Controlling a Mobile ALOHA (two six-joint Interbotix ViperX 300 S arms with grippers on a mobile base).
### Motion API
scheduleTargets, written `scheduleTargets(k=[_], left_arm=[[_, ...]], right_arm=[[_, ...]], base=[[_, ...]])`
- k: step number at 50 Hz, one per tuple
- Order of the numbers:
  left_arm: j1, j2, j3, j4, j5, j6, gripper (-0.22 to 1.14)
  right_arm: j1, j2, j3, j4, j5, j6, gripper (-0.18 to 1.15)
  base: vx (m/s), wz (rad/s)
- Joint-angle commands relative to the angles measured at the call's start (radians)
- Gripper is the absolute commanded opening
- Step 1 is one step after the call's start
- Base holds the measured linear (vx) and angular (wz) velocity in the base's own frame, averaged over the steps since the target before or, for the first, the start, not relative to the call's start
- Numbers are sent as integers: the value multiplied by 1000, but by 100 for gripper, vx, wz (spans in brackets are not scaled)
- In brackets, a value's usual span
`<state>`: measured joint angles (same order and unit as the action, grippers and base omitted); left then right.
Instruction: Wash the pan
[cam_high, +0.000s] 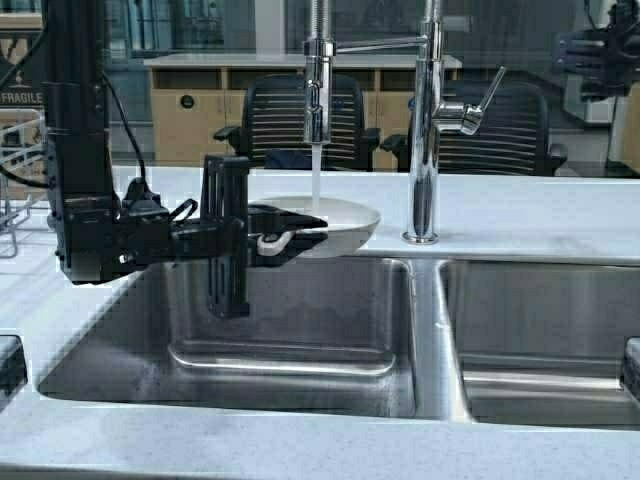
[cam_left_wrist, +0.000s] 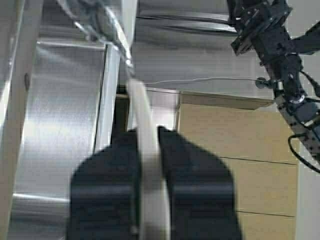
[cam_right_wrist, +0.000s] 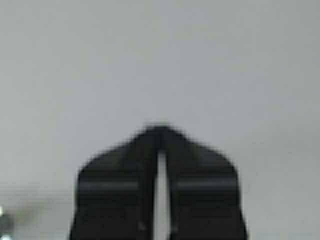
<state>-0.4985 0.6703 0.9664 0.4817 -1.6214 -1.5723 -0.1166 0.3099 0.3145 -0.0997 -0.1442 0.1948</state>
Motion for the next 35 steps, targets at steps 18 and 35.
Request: scheduleTargets(k=[18, 35], left_arm=[[-2, -6, -11, 3, -20, 17, 3], [-2, 8, -15, 2, -32, 18, 3]], right_arm=[[189, 63, -221, 2, 110, 0, 5], [259, 58, -298, -5, 176, -11, 5]], base=[[0, 0], [0, 0]])
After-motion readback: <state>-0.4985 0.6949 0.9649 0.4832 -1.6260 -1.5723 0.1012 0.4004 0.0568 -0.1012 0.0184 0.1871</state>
